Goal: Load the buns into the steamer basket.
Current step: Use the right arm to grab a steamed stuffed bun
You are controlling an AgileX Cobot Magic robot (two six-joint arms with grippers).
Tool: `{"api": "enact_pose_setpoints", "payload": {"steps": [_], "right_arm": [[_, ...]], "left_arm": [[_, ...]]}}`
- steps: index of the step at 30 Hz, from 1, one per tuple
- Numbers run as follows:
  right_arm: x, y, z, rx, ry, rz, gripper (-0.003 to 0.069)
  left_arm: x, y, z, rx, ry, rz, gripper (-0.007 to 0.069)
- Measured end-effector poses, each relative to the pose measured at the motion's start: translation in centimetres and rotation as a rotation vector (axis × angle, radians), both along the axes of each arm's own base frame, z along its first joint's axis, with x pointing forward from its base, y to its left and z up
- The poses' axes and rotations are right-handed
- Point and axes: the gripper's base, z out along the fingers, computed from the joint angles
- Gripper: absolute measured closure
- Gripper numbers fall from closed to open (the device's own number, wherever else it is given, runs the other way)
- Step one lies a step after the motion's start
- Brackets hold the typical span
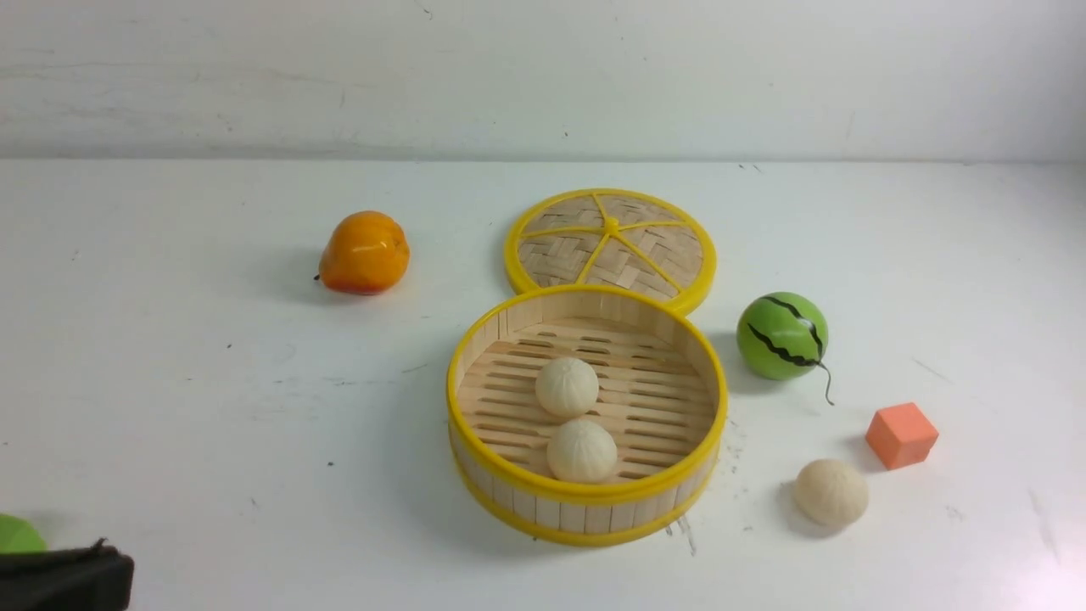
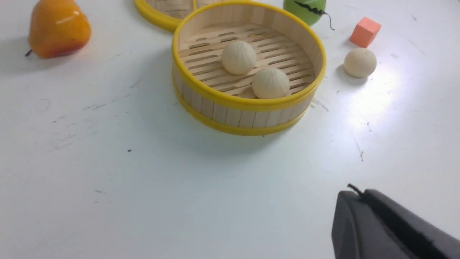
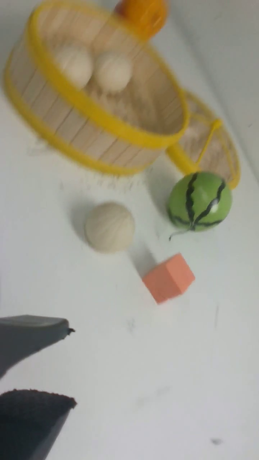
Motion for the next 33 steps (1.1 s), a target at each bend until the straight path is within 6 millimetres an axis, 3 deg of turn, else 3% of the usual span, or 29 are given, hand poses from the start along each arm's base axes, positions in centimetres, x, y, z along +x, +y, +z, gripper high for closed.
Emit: {"api": "enact_pose_setpoints", "payload": {"steps": [1,3,10,13,17,19,20,22,26,29,30,33], "right_arm": [[0.0,0.3,0.1,0.167,0.009,-0.012,0.0420],[0.0,0.6,0.1,0.326,0.020,-0.020,0.0420],[0.0,0.7,0.2,0.370,0.017,-0.020,0.0420],[0.0,0.7,0.5,0.276,-0.002,0.008,0.0428],[-0.4,0.9,3.6,0.090,-0.063,0.084,0.0503],[-0.3,1.2,7.4,-0.126,-0.060,0.172,0.0625],[-0.2,1.2,8.0,-0.160,-0.055,0.187,0.0640],[0.6,1.4,11.7,-0.354,0.001,0.288,0.0677],[3.6,1.4,16.0,-0.597,0.151,0.489,0.0676],[5.6,1.2,16.8,-0.673,0.245,0.590,0.0674],[7.4,1.2,16.7,-0.699,0.321,0.660,0.0671],[10.0,1.9,16.5,-0.736,0.382,0.758,0.0669]], "left_arm": [[0.0,-0.1,-1.0,-0.003,0.001,-0.003,0.0638],[0.1,-0.2,-2.3,-0.004,0.008,-0.003,0.0638],[0.3,-0.3,-4.5,0.026,0.049,-0.003,0.0638],[0.4,-0.3,-4.5,0.022,0.044,-0.003,0.0638],[0.4,-0.3,-4.5,0.023,0.044,-0.003,0.0638],[0.4,-0.3,-4.5,0.023,0.044,-0.003,0.0638],[0.4,-0.3,-4.5,0.023,0.044,-0.003,0.0638],[0.4,-0.3,-4.5,0.023,0.044,-0.003,0.0638],[0.4,-0.3,-4.5,0.023,0.044,-0.003,0.0638],[0.4,-0.3,-4.5,0.023,0.044,-0.003,0.0638],[0.4,-0.3,-4.5,0.024,0.044,-0.003,0.0638],[0.4,-0.3,-4.5,0.028,0.041,-0.002,0.0638]]}}
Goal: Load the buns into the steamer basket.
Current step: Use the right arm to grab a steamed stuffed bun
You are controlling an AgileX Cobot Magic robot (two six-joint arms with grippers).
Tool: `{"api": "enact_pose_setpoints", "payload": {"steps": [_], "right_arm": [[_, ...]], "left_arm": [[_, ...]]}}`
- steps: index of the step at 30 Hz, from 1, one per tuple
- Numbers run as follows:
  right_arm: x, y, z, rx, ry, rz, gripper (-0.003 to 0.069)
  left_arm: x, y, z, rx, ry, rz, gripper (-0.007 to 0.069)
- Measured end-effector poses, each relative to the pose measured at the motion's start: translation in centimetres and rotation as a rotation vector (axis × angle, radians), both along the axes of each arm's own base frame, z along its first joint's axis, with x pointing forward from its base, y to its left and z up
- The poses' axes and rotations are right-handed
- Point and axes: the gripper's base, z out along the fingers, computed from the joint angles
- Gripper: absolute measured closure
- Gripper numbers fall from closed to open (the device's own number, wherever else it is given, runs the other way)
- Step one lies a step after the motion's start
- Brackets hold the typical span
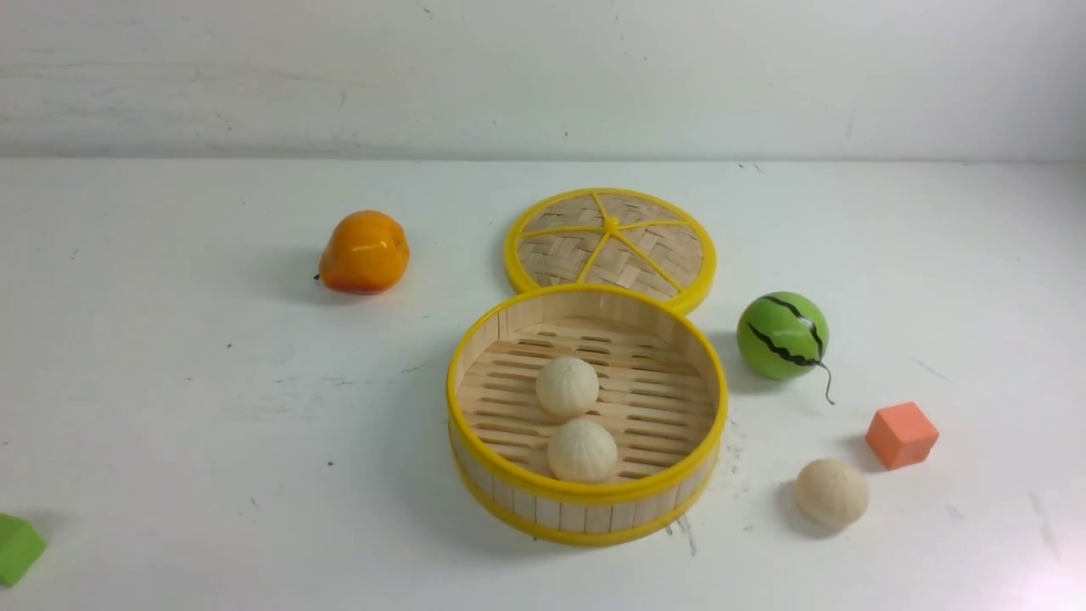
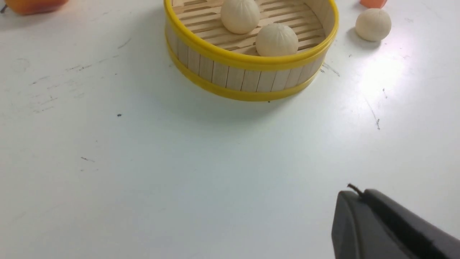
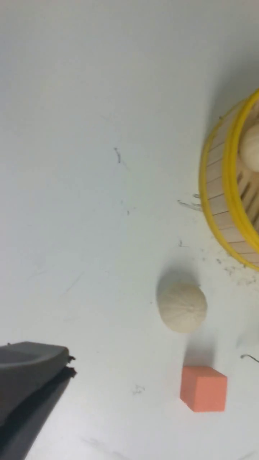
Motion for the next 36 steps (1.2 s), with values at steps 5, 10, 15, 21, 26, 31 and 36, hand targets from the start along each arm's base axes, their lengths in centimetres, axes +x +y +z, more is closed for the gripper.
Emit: {"api": "enact_pose_setpoints", "payload": {"steps": [5,10,15,21,26,31,36], "right_arm": [[4.2,1.5,-1.2,-0.082,0.100,0.054,0.0669],[9.2,2.9,-4.0,-0.167,0.201,-0.015,0.0630],[12.9,4.7,-7.6,-0.202,0.271,-0.004,0.0453],[15.9,6.6,-10.8,-0.189,0.259,-0.011,0.0170],[17.6,6.9,-14.0,-0.201,0.290,-0.057,0.0061],[18.2,6.8,-16.2,-0.243,0.331,-0.080,0.0141],[18.3,6.8,-15.8,-0.247,0.348,-0.082,0.0399]], "left_arm": [[0.0,0.1,-0.1,0.015,0.010,0.000,0.0638],[0.0,0.1,-0.2,0.017,0.011,0.000,0.0638],[-0.1,0.1,-0.2,0.017,0.011,0.000,0.0638],[0.0,0.1,-0.2,0.019,0.010,0.000,0.0638],[-0.1,0.1,-0.2,0.022,0.013,0.000,0.0638],[-0.2,0.2,-0.4,0.036,0.032,-0.002,0.0638],[-0.2,0.2,-0.5,0.042,0.040,-0.002,0.0638]]}}
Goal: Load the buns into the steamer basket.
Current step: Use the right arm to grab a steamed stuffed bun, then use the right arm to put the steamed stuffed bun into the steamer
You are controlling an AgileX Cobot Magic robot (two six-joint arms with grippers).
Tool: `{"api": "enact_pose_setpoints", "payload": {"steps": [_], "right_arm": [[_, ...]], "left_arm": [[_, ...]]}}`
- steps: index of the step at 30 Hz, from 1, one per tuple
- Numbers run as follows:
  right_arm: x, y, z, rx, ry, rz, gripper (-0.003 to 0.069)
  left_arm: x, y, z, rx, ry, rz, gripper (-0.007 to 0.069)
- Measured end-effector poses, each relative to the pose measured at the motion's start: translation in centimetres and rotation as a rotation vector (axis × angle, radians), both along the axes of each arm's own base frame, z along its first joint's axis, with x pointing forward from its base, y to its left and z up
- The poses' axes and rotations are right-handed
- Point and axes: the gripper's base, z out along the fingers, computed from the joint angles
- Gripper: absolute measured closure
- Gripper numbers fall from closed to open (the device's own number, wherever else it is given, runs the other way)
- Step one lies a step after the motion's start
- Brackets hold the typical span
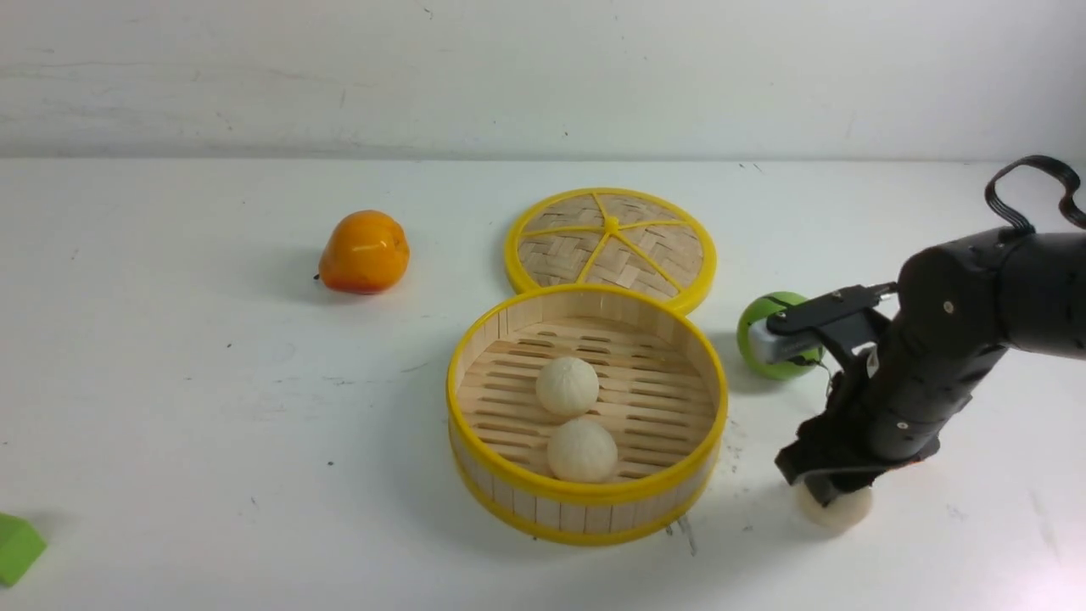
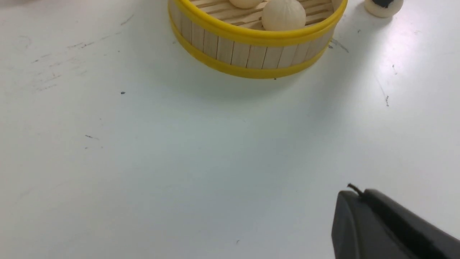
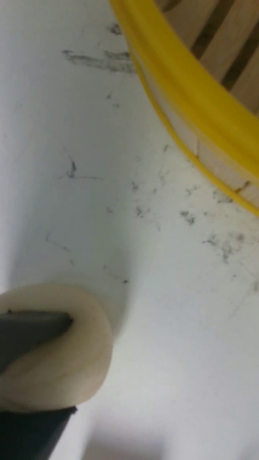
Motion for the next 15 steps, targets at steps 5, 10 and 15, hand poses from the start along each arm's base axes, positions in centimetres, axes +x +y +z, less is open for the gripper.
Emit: {"api": "enact_pose_setpoints", "payload": {"steps": [5,10,15], "right_arm": [[0.8,1.1,3.9,-0.002,-0.028,0.032,0.0638],[1.0,4.5,9.2,0.034,-0.129,0.115,0.0638],[1.4,9.4,12.8,0.092,-0.223,0.219,0.0638]], "left_arm": [[0.0,0.0,0.0,0.001,0.001,0.000,0.0637],[0.0,0.0,0.0,0.002,0.003,0.000,0.0635],[0.0,0.0,0.0,0.002,0.003,0.000,0.0629]]}}
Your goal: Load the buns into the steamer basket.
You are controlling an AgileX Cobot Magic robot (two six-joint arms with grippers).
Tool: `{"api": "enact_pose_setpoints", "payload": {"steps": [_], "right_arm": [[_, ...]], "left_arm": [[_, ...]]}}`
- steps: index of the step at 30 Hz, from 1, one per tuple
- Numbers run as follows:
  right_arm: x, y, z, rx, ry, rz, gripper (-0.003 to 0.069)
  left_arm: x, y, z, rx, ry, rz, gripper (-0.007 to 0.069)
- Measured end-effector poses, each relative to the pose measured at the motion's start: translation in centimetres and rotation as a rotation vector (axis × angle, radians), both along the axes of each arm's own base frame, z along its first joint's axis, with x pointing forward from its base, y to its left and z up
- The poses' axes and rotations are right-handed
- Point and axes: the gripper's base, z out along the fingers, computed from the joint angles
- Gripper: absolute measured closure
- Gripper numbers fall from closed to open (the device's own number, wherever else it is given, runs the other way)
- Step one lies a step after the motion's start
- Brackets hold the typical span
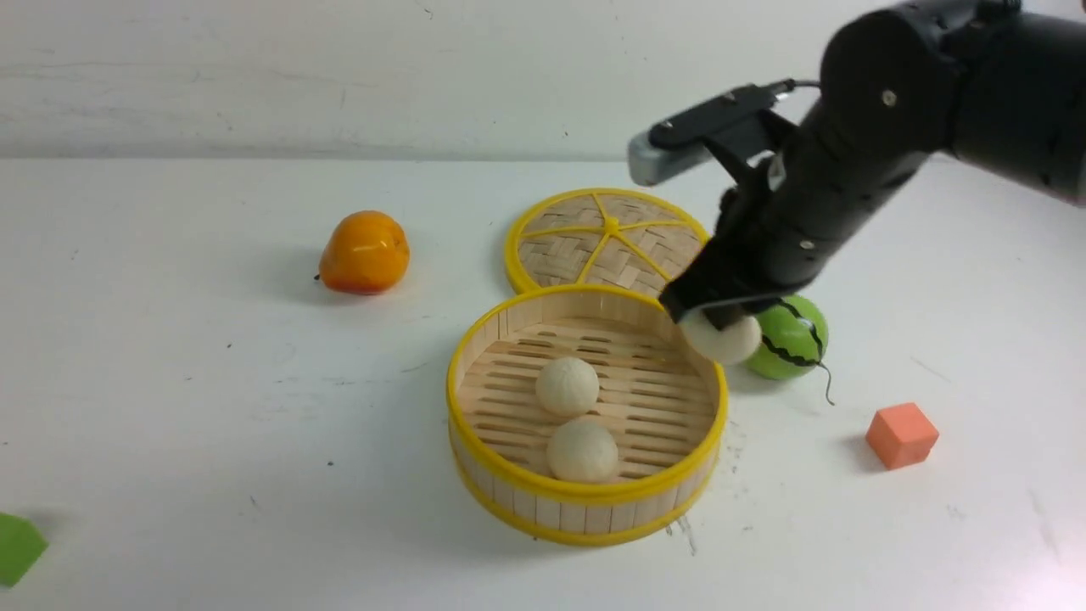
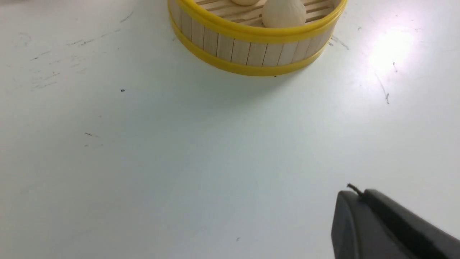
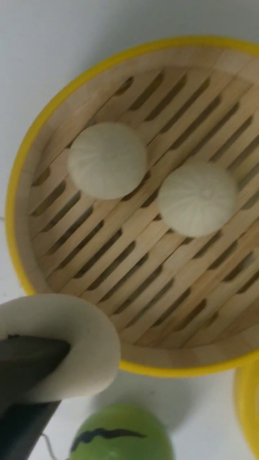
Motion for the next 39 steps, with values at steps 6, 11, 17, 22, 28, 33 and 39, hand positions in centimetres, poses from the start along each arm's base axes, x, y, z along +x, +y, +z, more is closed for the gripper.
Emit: {"api": "enact_pose_setpoints", "payload": {"steps": [6,11,17,22,28,33,39], "right_arm": [[2.3,2.0,-3.4,0.008,0.028,-0.003,0.0631],[4.1,3.1,-8.2,-0.004,0.082,-0.026,0.0554],[4.8,3.5,-10.0,0.014,0.092,-0.062,0.0316],[4.6,3.4,-8.9,0.014,0.123,-0.092,0.0165],[2.3,2.1,-2.4,0.030,0.091,-0.081,0.0155],[-3.4,-1.1,8.3,0.132,-0.084,-0.062,0.0349],[-9.6,-4.7,14.3,0.205,-0.209,-0.051,0.0638]], "left_arm": [[0.0,0.0,-0.1,0.004,0.005,0.000,0.0625],[0.0,0.0,-0.1,0.004,0.005,0.000,0.0621],[0.0,0.0,-0.1,0.005,0.006,-0.001,0.0615],[0.0,0.0,-0.1,0.005,0.006,-0.001,0.0607],[0.0,0.0,-0.1,0.005,0.006,-0.001,0.0607],[0.0,0.0,-0.1,0.005,0.006,-0.001,0.0604],[0.0,0.0,-0.1,0.005,0.006,-0.001,0.0596]]}}
